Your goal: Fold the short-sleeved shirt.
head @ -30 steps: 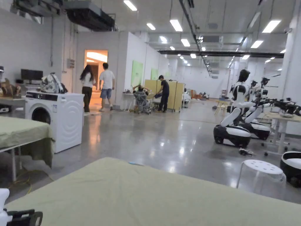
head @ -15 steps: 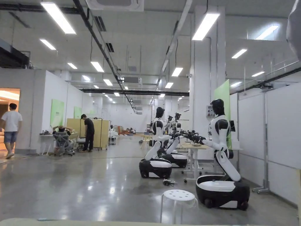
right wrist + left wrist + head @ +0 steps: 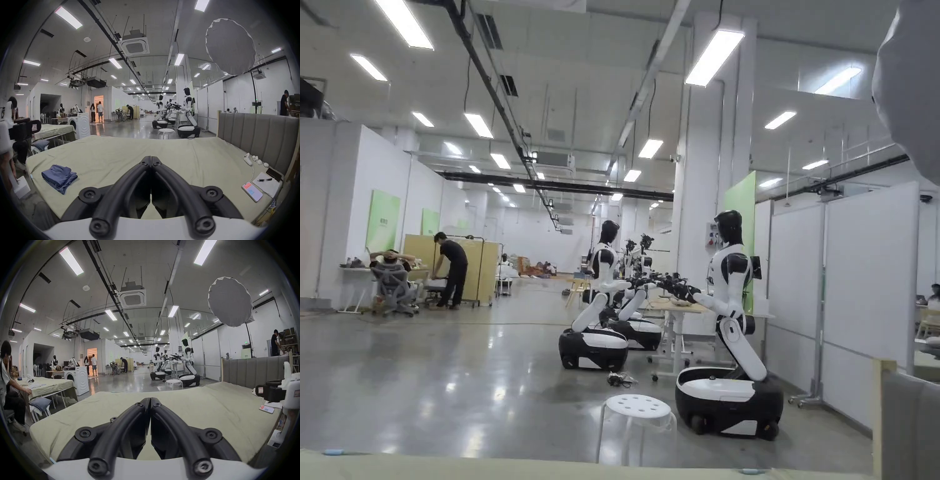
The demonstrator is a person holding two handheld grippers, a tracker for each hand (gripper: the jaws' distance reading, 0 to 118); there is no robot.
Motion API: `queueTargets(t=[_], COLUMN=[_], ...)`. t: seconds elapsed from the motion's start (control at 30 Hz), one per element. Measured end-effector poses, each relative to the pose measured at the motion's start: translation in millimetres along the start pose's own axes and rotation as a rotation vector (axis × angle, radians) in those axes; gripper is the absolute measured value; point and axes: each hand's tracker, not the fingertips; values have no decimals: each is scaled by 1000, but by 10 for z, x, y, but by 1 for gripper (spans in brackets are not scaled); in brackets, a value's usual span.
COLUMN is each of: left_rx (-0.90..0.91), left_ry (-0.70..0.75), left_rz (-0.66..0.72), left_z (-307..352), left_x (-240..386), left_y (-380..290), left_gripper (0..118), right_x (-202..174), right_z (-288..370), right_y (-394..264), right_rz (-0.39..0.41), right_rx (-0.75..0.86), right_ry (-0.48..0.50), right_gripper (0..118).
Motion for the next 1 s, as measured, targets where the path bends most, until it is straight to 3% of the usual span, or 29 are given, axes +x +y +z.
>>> queueTargets(t=[0.33, 0.37, 0.4, 0.43, 0.47, 0.53, 0.67, 0.73, 0.9, 1.0], left_rx=[27, 29, 32, 36, 40, 81, 106, 106, 94, 73], left_ry=[-10, -11, -16, 2, -7, -1, -14, -21, -36, -33], left_rz=[-10, -17, -28, -45, -40, -39, -1, 8, 5, 25], left_z=[122, 137, 157, 172, 181, 254, 289, 269, 219, 195], left_x=[2, -4, -15, -28, -8, -31, -60, -78, -64, -77], left_y=[11, 33, 47, 58, 75, 82, 121, 137, 179, 189], left_gripper=[4, 7, 25, 47, 58, 58, 58, 58, 58, 58], right_x=[-72, -71, -65, -53, -49, -49, -74, -95, -74, -88], right_z=[30, 32, 34, 35, 29, 41, 55, 85, 88, 136], right_y=[62, 70, 77, 85, 90, 86, 98, 123, 189, 272], right_rz=[22, 19, 9, -1, -14, -28, -23, -2, -54, -74], right_rx=[23, 29, 32, 32, 28, 44, 56, 109, 89, 128], right_ry=[5, 2, 9, 14, 18, 21, 36, 40, 62, 11], right_gripper=[0, 8, 27, 56, 83, 85, 118, 118, 118, 118])
